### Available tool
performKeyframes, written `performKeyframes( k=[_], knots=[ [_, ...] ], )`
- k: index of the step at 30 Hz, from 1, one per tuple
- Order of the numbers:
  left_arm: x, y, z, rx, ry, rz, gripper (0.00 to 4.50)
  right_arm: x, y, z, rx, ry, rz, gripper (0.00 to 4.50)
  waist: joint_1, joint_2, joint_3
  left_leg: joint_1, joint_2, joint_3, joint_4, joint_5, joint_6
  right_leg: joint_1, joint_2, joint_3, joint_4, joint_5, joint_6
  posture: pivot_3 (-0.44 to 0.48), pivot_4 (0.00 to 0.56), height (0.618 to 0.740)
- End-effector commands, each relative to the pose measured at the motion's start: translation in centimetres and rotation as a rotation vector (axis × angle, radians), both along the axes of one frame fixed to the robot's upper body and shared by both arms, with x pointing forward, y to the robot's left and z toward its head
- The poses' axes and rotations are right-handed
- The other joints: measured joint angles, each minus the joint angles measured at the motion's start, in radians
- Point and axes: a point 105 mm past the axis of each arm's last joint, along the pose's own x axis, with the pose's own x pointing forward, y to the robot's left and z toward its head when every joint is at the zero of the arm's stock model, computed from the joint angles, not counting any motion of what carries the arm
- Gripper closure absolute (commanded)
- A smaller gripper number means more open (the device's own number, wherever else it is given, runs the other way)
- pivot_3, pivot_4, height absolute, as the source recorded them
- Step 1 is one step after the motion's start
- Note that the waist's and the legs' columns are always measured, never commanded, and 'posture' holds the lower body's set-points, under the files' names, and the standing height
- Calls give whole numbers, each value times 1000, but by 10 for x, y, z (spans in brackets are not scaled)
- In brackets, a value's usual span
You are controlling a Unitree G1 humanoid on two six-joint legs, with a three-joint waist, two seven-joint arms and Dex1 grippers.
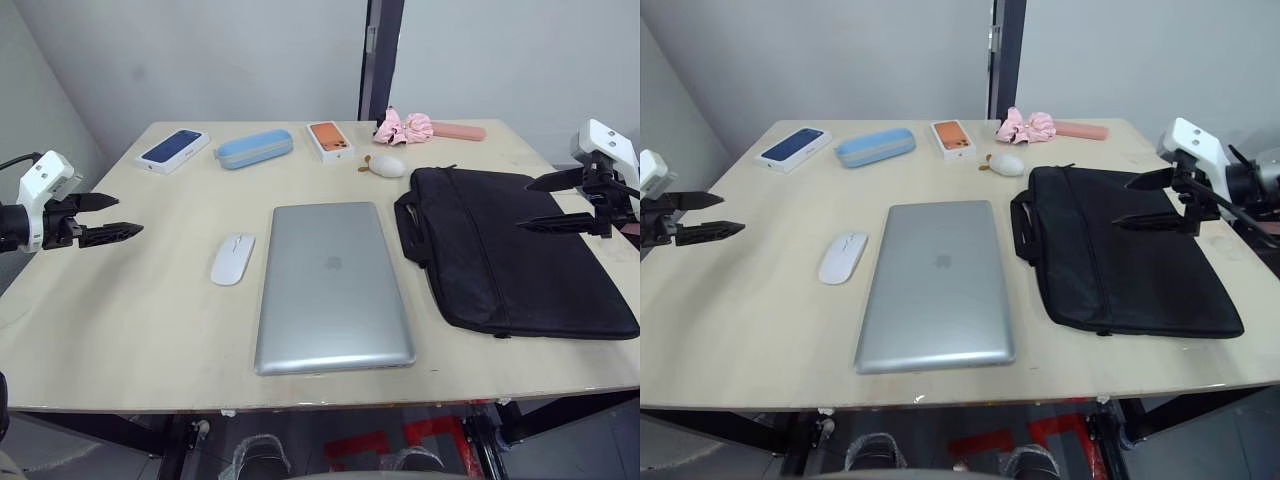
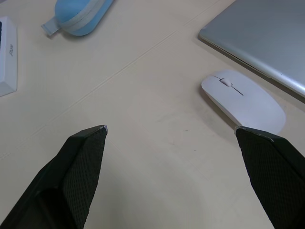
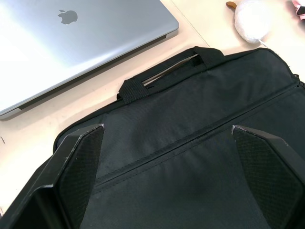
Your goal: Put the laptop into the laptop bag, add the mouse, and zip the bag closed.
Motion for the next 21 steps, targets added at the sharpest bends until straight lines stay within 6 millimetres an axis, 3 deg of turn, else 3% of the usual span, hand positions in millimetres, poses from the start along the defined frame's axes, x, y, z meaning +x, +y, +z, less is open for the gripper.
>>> performKeyframes(
  k=[1,21],
  knots=[
    [2,-3,5,3,-11,-19,0,-6,0,14,-21,-49,4,16,0,0,0,0,0,0,0,0,0,0,0,0,0,0,0,0,150,740],
    [8,-9,7,-61,9,-29,0,-6,-8,13,-48,-53,-16,16,4,0,0,0,0,0,1,0,0,0,0,0,1,0,0,0,150,740]
  ],
)
